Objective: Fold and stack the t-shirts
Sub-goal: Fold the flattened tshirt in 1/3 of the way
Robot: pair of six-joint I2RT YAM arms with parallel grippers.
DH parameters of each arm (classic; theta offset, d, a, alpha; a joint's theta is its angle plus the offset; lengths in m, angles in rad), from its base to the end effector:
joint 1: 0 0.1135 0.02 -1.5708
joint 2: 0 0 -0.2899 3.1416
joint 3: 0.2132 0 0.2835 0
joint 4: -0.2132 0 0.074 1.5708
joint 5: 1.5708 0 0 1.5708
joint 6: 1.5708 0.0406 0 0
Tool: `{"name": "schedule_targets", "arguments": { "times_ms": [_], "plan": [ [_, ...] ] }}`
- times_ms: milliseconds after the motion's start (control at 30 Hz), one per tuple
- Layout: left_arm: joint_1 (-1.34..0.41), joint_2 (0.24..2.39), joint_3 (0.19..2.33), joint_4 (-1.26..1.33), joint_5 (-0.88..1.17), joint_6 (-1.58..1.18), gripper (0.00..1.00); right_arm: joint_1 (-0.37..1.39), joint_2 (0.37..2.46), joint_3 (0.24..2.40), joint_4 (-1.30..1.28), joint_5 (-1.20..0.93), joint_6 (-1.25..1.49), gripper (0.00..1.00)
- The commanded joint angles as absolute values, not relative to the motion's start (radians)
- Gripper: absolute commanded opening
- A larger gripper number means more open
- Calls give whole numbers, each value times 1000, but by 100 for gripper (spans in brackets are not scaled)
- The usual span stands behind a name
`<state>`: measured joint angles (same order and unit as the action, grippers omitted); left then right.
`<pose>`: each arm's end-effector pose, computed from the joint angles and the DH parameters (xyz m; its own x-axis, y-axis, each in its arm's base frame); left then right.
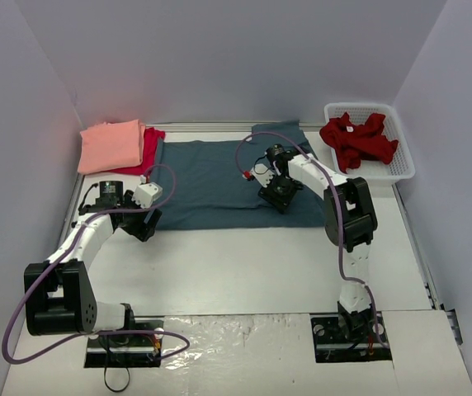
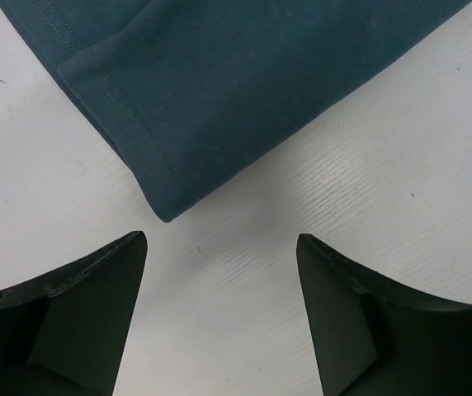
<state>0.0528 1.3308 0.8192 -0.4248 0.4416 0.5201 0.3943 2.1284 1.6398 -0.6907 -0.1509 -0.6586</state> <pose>0.2882 -0.0021 0.2226 -0.5959 0.4184 -0.6854 0.5778 0.8161 -0.0042 0.4498 0.1938 0.1769 -0.4101 -0.8260 -0.3868 -0.8645 0.4871 -0.1236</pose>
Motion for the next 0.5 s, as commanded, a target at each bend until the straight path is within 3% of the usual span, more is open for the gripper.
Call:
{"name": "schedule_targets", "arguments": {
  "times_ms": [0, 200, 467],
  "plan": [
    [52, 1296, 805, -410, 459, 526, 72, 402, 2151, 1681, -721, -150, -661, 41],
    [52, 1293, 804, -411, 463, 528, 72, 399, 2164, 1690, -715, -140, -655, 23],
    [54, 1289, 796, -407, 471, 534, 72, 397, 2134, 1695, -718, -115, -652, 16]
  ]
}}
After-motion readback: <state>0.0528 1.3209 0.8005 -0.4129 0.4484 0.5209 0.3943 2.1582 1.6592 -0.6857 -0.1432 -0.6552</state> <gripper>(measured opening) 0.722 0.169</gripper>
